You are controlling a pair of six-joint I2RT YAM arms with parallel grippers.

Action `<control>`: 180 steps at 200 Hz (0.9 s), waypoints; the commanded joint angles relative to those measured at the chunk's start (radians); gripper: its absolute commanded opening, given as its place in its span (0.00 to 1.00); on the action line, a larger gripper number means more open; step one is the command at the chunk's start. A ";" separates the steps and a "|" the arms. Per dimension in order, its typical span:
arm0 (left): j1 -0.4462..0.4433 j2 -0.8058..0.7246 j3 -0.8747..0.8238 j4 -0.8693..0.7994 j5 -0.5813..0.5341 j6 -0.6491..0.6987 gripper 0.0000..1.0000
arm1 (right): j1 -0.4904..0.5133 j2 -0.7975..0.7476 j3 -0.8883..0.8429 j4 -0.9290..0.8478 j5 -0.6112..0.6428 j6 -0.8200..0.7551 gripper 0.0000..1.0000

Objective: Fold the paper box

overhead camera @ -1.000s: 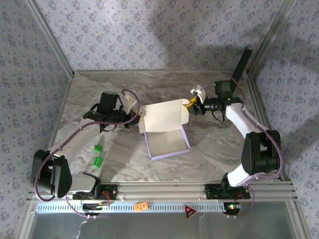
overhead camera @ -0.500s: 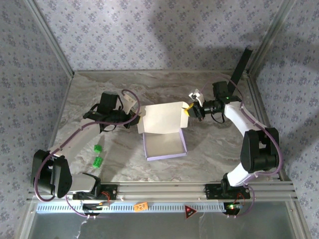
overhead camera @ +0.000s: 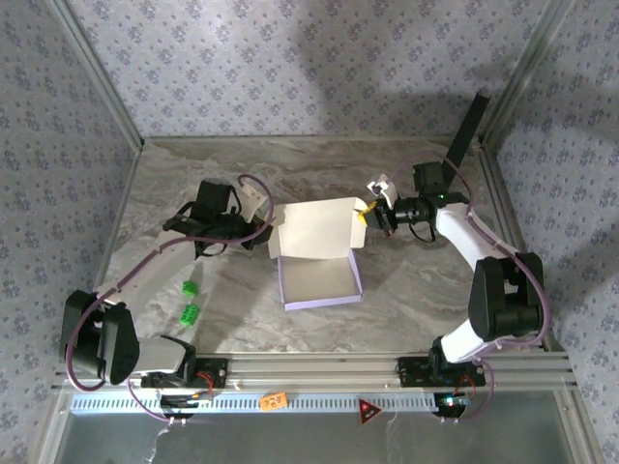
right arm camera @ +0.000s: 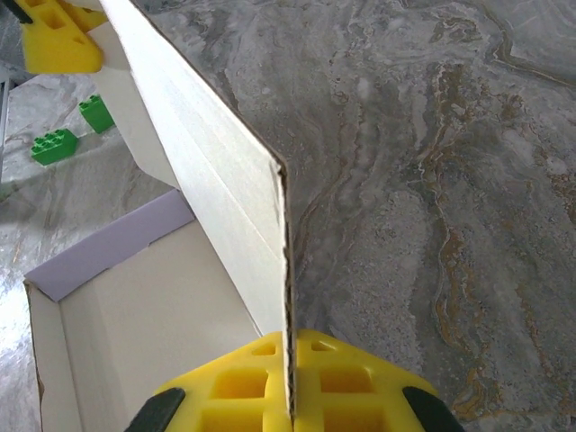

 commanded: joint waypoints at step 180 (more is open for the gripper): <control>-0.089 0.050 0.125 0.105 -0.410 -0.376 0.00 | 0.493 -0.214 -0.123 0.272 1.227 0.930 0.00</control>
